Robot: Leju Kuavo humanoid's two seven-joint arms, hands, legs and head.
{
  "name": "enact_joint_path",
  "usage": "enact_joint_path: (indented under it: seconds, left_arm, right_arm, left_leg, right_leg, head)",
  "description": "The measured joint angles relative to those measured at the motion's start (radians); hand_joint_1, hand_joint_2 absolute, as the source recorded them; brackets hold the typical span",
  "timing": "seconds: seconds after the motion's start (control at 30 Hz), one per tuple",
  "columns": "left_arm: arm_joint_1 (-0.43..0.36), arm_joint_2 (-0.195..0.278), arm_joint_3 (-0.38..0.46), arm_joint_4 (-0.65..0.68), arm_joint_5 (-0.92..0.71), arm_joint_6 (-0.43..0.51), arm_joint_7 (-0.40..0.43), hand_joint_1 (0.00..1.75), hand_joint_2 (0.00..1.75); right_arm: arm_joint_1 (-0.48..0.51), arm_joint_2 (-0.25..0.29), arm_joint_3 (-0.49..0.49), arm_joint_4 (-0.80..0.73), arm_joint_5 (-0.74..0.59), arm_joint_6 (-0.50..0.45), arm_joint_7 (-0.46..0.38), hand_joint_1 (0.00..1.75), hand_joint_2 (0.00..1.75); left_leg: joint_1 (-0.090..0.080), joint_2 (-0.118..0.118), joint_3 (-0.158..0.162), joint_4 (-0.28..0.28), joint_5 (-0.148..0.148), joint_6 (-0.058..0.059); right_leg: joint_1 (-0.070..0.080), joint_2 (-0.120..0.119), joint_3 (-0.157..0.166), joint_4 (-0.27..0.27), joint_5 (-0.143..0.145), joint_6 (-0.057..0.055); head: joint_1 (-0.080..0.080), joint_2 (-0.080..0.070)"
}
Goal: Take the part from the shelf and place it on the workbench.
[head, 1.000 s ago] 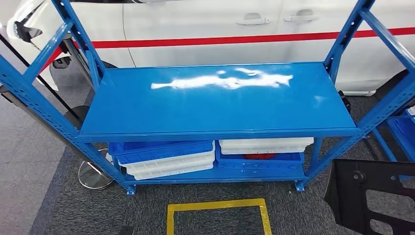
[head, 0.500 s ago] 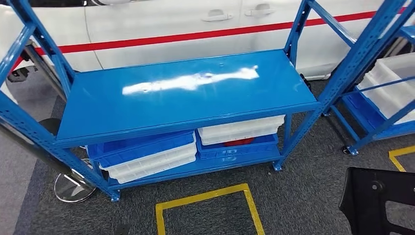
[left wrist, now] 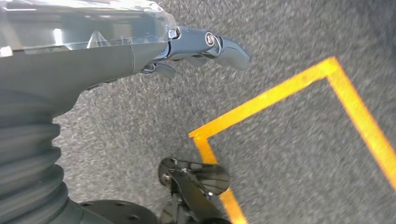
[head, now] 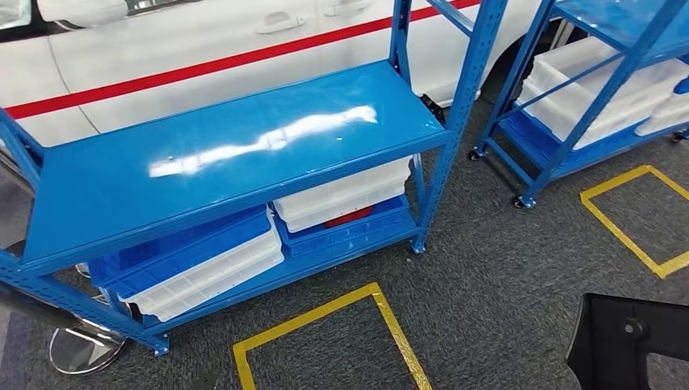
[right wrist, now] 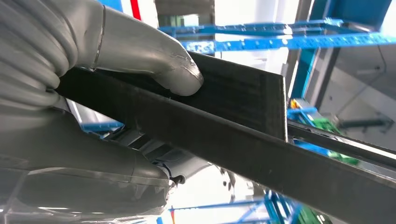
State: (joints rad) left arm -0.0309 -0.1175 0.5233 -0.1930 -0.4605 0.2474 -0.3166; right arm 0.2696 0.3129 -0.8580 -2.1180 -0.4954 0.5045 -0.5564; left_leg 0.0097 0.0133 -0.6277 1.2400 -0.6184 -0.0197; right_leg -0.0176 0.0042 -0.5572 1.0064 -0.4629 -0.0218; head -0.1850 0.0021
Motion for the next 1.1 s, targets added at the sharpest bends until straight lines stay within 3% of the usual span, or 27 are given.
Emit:
enact_joint_path:
  seconds: [0.03,0.07,0.1,0.13,0.17,0.23,0.27,0.33,0.4,0.47,0.53,0.57,0.6,0.67,0.73,0.77,0.83,0.87,0.93,0.97,1.03,1.07,1.1]
  left_arm:
    - [0.002,0.000,0.001,0.000,0.000,-0.001,0.000,0.00,1.75]
    - [0.003,0.000,0.003,0.000,0.000,-0.003,0.000,0.00,1.75]
    - [0.004,0.000,0.005,0.000,0.000,-0.005,0.000,0.00,1.75]
    - [0.003,0.000,0.007,0.000,0.000,-0.007,0.000,0.00,1.75]
    - [0.003,0.002,0.010,0.000,0.000,-0.008,0.000,0.00,1.75]
    - [0.003,0.004,0.014,0.000,0.000,-0.010,0.000,0.00,1.75]
    - [0.003,0.005,0.016,0.000,0.000,-0.011,0.000,0.00,1.75]
    - [0.000,0.004,0.017,0.000,0.000,-0.013,0.001,0.00,1.75]
    - [-0.002,0.003,0.019,0.000,0.001,-0.013,0.003,0.00,1.75]
    - [-0.002,0.003,0.023,0.000,0.009,-0.011,0.007,0.00,1.75]
    - [0.002,0.003,0.031,0.000,0.020,-0.006,0.009,0.00,1.75]
    - [0.004,0.003,0.037,0.000,0.026,-0.004,0.009,0.00,1.75]
    - [0.004,0.003,0.042,0.000,0.030,-0.003,0.009,0.00,1.75]
    - [0.001,0.004,0.050,0.000,0.034,0.000,0.008,0.00,1.75]
    - [-0.003,0.004,0.057,0.000,0.034,0.003,0.008,0.00,1.75]
    - [-0.005,0.005,0.062,0.000,0.034,0.005,0.008,0.00,1.75]
    - [-0.008,0.005,0.069,0.000,0.034,0.007,0.008,0.00,1.75]
    - [-0.010,0.005,0.072,0.000,0.034,0.008,0.008,0.00,1.75]
    - [-0.010,0.005,0.077,0.000,0.037,0.011,0.008,0.00,1.75]
    - [-0.010,0.005,0.081,0.000,0.040,0.012,0.008,0.00,1.75]
    - [-0.006,0.004,0.090,0.000,0.048,0.015,0.009,0.00,1.75]
    - [-0.005,0.003,0.094,0.000,0.050,0.016,0.010,0.00,1.75]
    - [-0.004,0.003,0.097,0.000,0.051,0.017,0.010,0.00,1.75]
  right_arm:
    - [-0.001,0.004,-0.003,0.000,0.000,0.005,0.001,1.75,1.75]
    - [-0.002,0.008,-0.007,0.000,0.000,0.010,0.005,1.75,1.75]
    - [-0.003,0.010,-0.010,0.000,0.001,0.015,0.009,1.75,1.75]
    - [-0.005,0.012,-0.013,0.000,0.002,0.020,0.013,1.75,1.75]
    - [-0.006,0.015,-0.016,0.001,0.004,0.023,0.016,1.75,1.75]
    - [-0.010,0.018,-0.018,0.001,0.008,0.026,0.017,1.75,1.75]
    - [-0.011,0.020,-0.019,0.002,0.010,0.027,0.017,1.75,1.75]
    - [-0.010,0.023,-0.022,0.001,0.012,0.025,0.014,1.75,1.75]
    - [-0.006,0.025,-0.025,0.000,0.016,0.021,0.008,1.75,1.75]
    - [-0.006,0.027,-0.022,0.000,0.030,0.015,0.003,1.75,1.75]
    - [-0.010,0.028,-0.007,0.002,0.057,0.002,-0.006,1.75,1.75]
    - [-0.012,0.029,0.006,0.004,0.073,-0.010,-0.014,1.75,1.75]
    - [-0.015,0.029,0.021,0.005,0.090,-0.025,-0.023,1.75,1.75]
    - [-0.019,0.029,0.055,0.008,0.115,-0.059,-0.040,1.75,1.75]
    - [-0.022,0.027,0.087,0.009,0.126,-0.088,-0.053,1.75,1.75]
    - [-0.023,0.026,0.102,0.010,0.128,-0.099,-0.058,1.75,1.75]
    - [-0.022,0.022,0.127,0.010,0.130,-0.115,-0.065,1.75,1.75]
    - [-0.022,0.019,0.137,0.010,0.131,-0.121,-0.067,1.75,1.75]
    - [-0.025,0.014,0.160,0.010,0.133,-0.136,-0.071,1.75,1.75]
    - [-0.027,0.010,0.175,0.012,0.136,-0.146,-0.074,1.75,1.75]
    - [-0.034,0.002,0.208,0.017,0.145,-0.165,-0.077,1.75,1.75]
    - [-0.035,-0.003,0.222,0.020,0.149,-0.172,-0.078,1.75,1.75]
    - [-0.036,-0.006,0.233,0.022,0.152,-0.177,-0.080,1.75,1.75]
  left_leg:
    - [0.000,-0.003,-0.013,0.044,-0.016,0.003]
    - [-0.001,-0.004,-0.010,0.054,-0.010,0.007]
    - [-0.002,-0.006,0.010,0.024,0.014,0.013]
    - [-0.005,-0.016,0.048,-0.042,0.050,0.022]
    - [-0.007,-0.037,0.089,-0.118,0.077,0.033]
    - [-0.011,-0.074,0.145,-0.225,0.109,0.043]
    - [-0.013,-0.081,0.151,-0.243,0.108,0.043]
    - [-0.012,-0.063,0.151,-0.253,0.116,0.042]
    - [-0.007,-0.040,0.151,-0.267,0.126,0.050]
    - [-0.006,-0.012,0.147,-0.274,0.133,0.056]
    - [-0.008,0.018,0.140,-0.273,0.135,0.056]
    - [-0.008,0.034,0.138,-0.272,0.135,0.055]
    - [-0.007,0.049,0.137,-0.270,0.135,0.052]
    - [-0.005,0.074,0.138,-0.264,0.130,0.043]
    - [-0.009,0.091,0.138,-0.254,0.123,0.030]
    - [-0.011,0.098,0.138,-0.252,0.120,0.024]
    - [-0.013,0.111,0.142,-0.251,0.118,0.012]
    - [-0.010,0.103,0.142,-0.245,0.111,0.006]
    - [-0.005,0.054,0.115,-0.182,0.066,-0.003]
    - [-0.003,0.023,0.087,-0.120,0.032,-0.004]
    - [-0.002,-0.001,0.019,0.021,-0.026,-0.003]
    - [-0.003,-0.004,-0.001,0.058,-0.029,-0.001]
    - [-0.003,-0.005,-0.004,0.055,-0.011,0.002]
  right_leg:
    - [0.004,0.014,-0.007,0.001,0.006,-0.002]
    - [0.008,0.029,-0.013,0.001,0.011,-0.003]
    - [0.012,0.044,-0.017,0.002,0.015,-0.003]
    - [0.015,0.058,-0.020,0.003,0.019,-0.003]
    - [0.017,0.070,-0.022,0.003,0.023,-0.001]
    - [0.016,0.093,-0.027,0.005,0.031,0.007]
    - [0.013,0.103,-0.031,0.006,0.035,0.013]
    - [0.009,0.120,-0.037,0.007,0.042,0.024]
    - [0.012,0.089,-0.054,0.037,0.022,0.032]
    - [0.011,0.031,-0.103,0.141,-0.043,0.039]
    - [0.004,0.008,-0.155,0.262,-0.099,0.049]
    - [-0.001,0.003,-0.161,0.284,-0.101,0.053]
    - [-0.006,-0.003,-0.145,0.266,-0.085,0.058]
    - [-0.011,-0.036,-0.065,0.133,-0.030,0.062]
    - [-0.008,-0.068,-0.009,0.030,-0.003,0.052]
    - [-0.004,-0.073,-0.004,0.016,-0.005,0.043]
    - [-0.001,-0.051,-0.010,0.018,-0.002,0.027]
    - [-0.002,-0.041,-0.012,0.016,0.000,0.020]
    - [-0.005,-0.021,-0.016,0.011,0.007,0.006]
    - [-0.004,-0.011,-0.019,0.011,0.009,0.001]
    - [0.001,0.015,-0.024,0.012,0.012,-0.005]
    - [0.004,0.029,-0.026,0.013,0.013,-0.006]
    - [0.006,0.045,-0.025,0.014,0.014,-0.007]
  head:
    - [0.000,0.000]
    - [0.000,0.000]
    - [0.000,0.000]
    - [0.000,0.000]
    - [0.000,0.000]
    - [0.000,0.000]
    - [0.000,0.000]
    - [0.000,0.000]
    - [0.000,0.000]
    - [0.001,0.000]
    - [0.001,0.000]
    - [0.001,0.000]
    - [0.001,0.000]
    - [0.001,0.000]
    - [0.001,0.000]
    - [0.001,0.000]
    - [0.001,0.000]
    - [0.001,0.000]
    - [0.001,0.000]
    - [0.001,0.000]
    - [0.001,0.000]
    - [0.001,0.000]
    - [0.001,0.000]
